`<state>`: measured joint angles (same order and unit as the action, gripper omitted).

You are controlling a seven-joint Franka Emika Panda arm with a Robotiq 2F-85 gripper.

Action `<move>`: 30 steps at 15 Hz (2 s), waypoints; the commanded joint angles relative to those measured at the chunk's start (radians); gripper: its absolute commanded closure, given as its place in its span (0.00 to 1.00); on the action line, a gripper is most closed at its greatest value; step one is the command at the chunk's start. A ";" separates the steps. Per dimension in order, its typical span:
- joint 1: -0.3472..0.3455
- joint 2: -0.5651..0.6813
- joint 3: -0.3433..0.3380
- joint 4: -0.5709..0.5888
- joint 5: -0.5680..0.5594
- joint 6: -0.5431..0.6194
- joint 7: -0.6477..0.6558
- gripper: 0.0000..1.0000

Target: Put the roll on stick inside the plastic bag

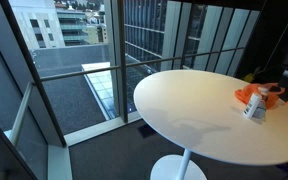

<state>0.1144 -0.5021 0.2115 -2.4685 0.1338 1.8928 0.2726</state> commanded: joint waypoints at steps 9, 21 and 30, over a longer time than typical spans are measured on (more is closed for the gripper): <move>-0.005 0.002 -0.011 0.016 -0.007 0.001 0.009 0.00; -0.156 0.057 -0.050 0.049 -0.131 0.108 0.135 0.00; -0.189 0.095 -0.070 0.044 -0.193 0.129 0.215 0.00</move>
<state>-0.0892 -0.4082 0.1553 -2.4261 -0.0535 2.0243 0.4830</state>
